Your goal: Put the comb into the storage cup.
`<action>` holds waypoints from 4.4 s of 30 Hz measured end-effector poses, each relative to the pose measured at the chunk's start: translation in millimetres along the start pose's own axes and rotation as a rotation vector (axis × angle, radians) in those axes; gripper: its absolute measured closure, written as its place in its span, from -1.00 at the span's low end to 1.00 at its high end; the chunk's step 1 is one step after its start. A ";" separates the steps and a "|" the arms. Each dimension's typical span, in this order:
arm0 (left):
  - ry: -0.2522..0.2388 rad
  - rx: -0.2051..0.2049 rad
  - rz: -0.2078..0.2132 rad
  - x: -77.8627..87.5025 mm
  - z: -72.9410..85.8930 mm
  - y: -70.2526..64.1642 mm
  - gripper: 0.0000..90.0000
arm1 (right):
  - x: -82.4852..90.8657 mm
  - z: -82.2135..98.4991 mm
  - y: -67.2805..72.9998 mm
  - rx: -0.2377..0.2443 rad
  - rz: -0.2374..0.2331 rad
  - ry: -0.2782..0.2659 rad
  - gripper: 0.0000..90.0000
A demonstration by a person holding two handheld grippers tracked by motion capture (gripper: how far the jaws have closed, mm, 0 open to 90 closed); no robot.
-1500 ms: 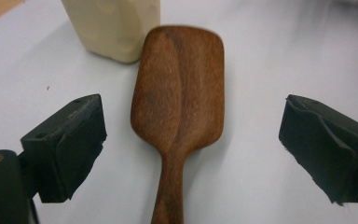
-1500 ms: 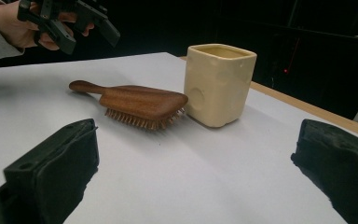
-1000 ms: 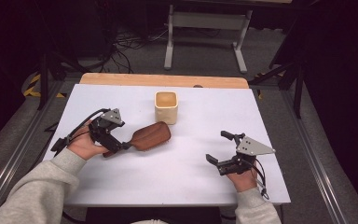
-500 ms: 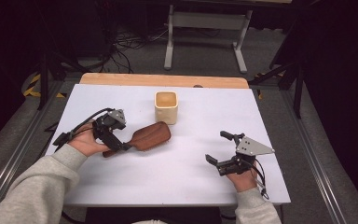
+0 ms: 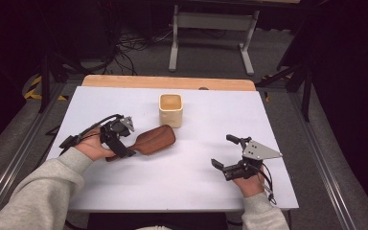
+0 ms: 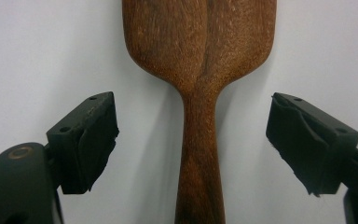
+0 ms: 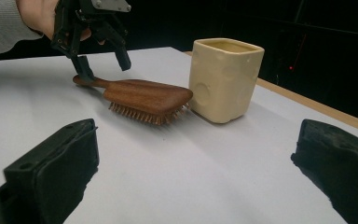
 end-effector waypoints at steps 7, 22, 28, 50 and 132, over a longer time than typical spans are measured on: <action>-0.010 0.031 0.047 -4.6 -2.0 2.5 -0.55 | -0.1 0.1 0.0 0.001 -0.002 0.001 -1.00; 0.082 0.001 0.024 -18.2 -2.7 1.6 -0.23 | 0.9 -0.2 -0.5 0.004 -0.001 -0.001 -0.99; 0.096 -0.005 0.033 -20.9 -4.2 0.7 0.08 | 1.0 -0.1 -0.2 0.002 -0.001 0.000 -0.99; 0.104 -0.009 0.039 -25.3 -3.5 -0.9 0.62 | 0.8 0.5 -1.4 0.003 0.000 0.000 -0.99; -0.697 0.093 -0.266 13.7 -3.3 -75.7 0.62 | -45.3 -68.7 37.0 0.012 -0.153 0.084 -0.88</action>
Point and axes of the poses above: each handheld gripper's, and its own axes: x roughly backward along the jaws, z roughly out of its underside, y roughly to its left, the point moved 5 cm from there along -x, roughly forward along the jaws, and after that the axes turned 7 degrees about -x, right-handed, at the moved point
